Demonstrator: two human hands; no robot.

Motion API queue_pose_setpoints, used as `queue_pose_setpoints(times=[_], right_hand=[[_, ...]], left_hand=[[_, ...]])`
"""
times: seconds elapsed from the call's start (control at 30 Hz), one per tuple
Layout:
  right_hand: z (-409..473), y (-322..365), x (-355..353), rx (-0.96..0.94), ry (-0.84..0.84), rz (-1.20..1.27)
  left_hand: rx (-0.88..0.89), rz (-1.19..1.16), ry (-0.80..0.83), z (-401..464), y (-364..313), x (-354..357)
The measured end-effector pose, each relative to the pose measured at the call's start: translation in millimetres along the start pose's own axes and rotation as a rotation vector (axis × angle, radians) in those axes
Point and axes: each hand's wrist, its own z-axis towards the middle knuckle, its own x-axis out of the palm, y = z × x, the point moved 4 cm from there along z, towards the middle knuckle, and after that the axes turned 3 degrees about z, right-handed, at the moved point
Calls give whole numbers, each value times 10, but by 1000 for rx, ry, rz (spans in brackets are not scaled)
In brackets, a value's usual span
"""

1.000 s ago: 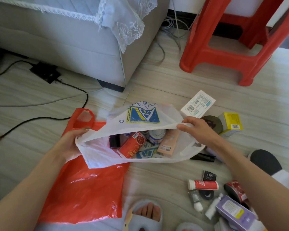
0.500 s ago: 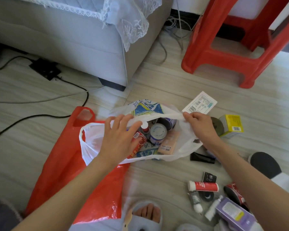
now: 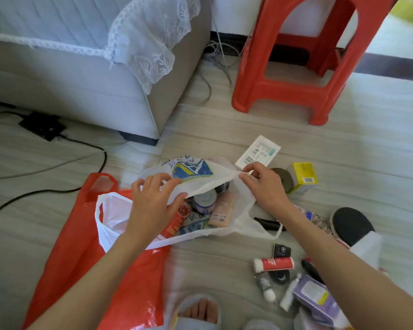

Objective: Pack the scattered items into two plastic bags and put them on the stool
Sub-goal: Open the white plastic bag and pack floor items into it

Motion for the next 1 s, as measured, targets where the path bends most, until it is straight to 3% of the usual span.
queue_pose_setpoints(times=[0.2, 0.4, 0.63, 0.87, 1.0], right_hand=[[5, 30, 85, 24, 12, 1], [68, 26, 55, 63, -5, 30], [204, 247, 24, 1, -155, -79], [72, 77, 70, -6, -93, -41], [-244, -47, -123, -111, -244, -25]], left_hand=[[71, 63, 52, -73, -10, 108], [11, -82, 115, 313, 259, 119], [-270, -194, -32, 551, 265, 40], [-288, -165, -49, 372, 136, -16], [-283, -171, -117, 149, -145, -141]])
